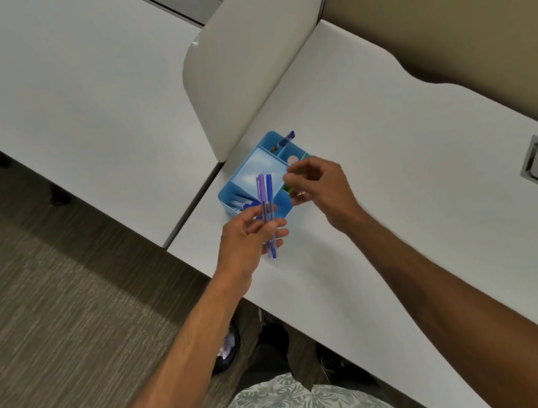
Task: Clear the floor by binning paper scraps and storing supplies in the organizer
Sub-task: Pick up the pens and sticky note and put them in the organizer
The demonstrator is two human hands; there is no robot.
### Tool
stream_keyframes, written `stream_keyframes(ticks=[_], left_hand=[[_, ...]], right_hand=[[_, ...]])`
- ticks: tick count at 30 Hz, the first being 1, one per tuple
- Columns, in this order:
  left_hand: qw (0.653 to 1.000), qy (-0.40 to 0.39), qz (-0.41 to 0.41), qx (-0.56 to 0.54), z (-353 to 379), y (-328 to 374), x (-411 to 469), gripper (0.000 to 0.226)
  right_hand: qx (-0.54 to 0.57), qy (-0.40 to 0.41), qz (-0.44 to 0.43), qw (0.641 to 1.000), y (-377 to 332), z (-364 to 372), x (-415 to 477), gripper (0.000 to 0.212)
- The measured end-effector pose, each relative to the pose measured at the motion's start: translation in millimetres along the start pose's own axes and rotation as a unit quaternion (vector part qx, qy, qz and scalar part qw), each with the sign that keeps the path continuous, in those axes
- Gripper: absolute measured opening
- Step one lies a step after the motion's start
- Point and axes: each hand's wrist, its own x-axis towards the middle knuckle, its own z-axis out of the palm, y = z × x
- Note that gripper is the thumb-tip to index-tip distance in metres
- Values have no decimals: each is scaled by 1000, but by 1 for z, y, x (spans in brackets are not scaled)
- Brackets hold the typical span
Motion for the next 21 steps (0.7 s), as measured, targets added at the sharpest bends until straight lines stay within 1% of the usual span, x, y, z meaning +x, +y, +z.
stream_keyframes(ticks=[2,3,5,7,11,14,16,18,21], left_hand=[[1000,-13,10,23,-3,-1,3,28],[999,-19,15,39,-4,-1,4,29],[997,-31,24,68,-7,-2,6,31],[995,-45,27,87,-11,-3,7,29],[988,-79,29,128,-15,-4,9,25],[985,-82,38,147,-14,-3,11,25],[984,-63,51,158,-12,-2,13,28],[980,-26,76,180,-12,-1,16,33],[978,24,104,177,-14,2,20,37]], right_hand=[[26,-130,-23,991,-15,-5,-8,25],[11,-170,-36,985,-21,-7,-10,28],[-41,-210,-64,975,-29,-11,-11,32],[-78,-232,-80,966,-35,-16,-11,30],[-115,-254,-80,957,-46,-24,-5,26],[-154,-264,-84,948,-51,-26,-1,18],[-163,-258,-84,949,-56,-30,2,15],[-136,-245,-79,957,-61,-36,5,15],[-108,-182,-84,974,-70,-48,14,18]])
